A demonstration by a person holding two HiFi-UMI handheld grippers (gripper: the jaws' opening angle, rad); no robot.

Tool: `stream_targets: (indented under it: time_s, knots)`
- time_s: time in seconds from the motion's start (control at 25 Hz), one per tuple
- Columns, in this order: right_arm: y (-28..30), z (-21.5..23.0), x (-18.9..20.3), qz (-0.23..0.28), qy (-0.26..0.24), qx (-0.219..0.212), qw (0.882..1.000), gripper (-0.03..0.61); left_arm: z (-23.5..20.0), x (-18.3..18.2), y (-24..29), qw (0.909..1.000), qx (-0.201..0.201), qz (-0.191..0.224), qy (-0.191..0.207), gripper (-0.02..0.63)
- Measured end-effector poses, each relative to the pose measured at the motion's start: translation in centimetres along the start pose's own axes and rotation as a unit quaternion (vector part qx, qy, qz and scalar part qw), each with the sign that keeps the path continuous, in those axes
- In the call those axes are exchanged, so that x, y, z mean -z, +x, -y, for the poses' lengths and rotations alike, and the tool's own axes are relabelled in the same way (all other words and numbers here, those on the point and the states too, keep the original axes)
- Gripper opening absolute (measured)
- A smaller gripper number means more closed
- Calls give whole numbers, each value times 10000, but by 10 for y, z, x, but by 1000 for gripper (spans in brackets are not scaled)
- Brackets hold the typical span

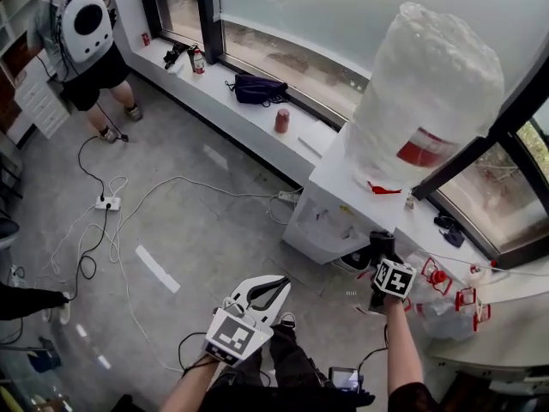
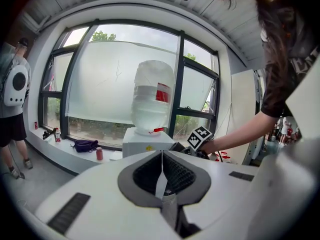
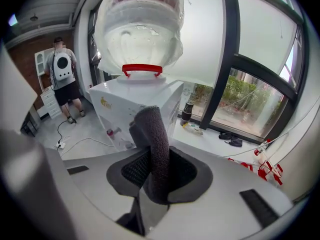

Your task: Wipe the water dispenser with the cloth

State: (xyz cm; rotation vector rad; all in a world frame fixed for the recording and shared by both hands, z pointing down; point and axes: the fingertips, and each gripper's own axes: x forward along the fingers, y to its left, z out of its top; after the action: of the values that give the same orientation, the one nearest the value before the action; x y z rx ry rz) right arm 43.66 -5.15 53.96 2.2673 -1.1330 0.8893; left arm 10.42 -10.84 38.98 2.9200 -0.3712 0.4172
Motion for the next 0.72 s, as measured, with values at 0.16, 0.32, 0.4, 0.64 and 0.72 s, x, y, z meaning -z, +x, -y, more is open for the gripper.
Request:
stream_targets:
  time_s: [0.16, 0.32, 0.4, 0.64, 0.72]
  knots:
    - [-1, -19, 8, 119, -16, -172, 9998, 104, -12, 18, -5, 9999, -107, -69, -28, 20]
    - [12, -64, 24, 226, -155, -665, 9974, 104, -32, 36, -9, 9997, -228, -29, -63, 20]
    - [20, -92, 32, 213, -264, -873, 9956, 104, -41, 47, -12, 9996, -259, -62, -47, 20]
    - [64, -174, 56, 42, -655, -1271, 9897, 104, -66, 79, -16, 9991, -405, -126, -1, 20]
    - [81, -196, 61, 31, -792, -1347, 9877, 104, -73, 90, -11, 9986, -439, -222, 198, 20]
